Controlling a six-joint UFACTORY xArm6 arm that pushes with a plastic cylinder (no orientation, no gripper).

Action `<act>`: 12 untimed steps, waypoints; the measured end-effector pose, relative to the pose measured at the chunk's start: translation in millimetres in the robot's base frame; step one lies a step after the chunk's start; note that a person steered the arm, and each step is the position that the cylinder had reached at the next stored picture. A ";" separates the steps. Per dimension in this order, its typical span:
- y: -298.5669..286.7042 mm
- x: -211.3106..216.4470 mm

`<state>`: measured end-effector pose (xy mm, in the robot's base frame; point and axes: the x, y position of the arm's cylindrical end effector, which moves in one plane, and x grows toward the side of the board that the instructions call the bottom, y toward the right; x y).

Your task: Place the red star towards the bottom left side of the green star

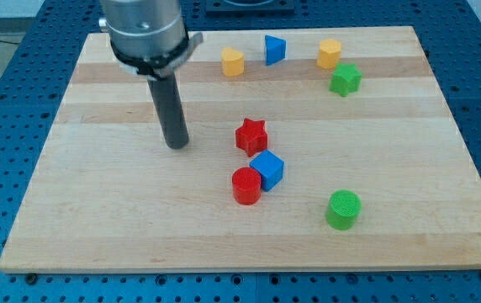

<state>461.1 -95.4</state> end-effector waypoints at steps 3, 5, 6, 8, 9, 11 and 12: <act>108.3 -14.8; 170.8 -19.3; 183.4 -27.4; 183.1 -41.7; 184.8 -41.7; 194.2 -41.7; 194.9 -42.6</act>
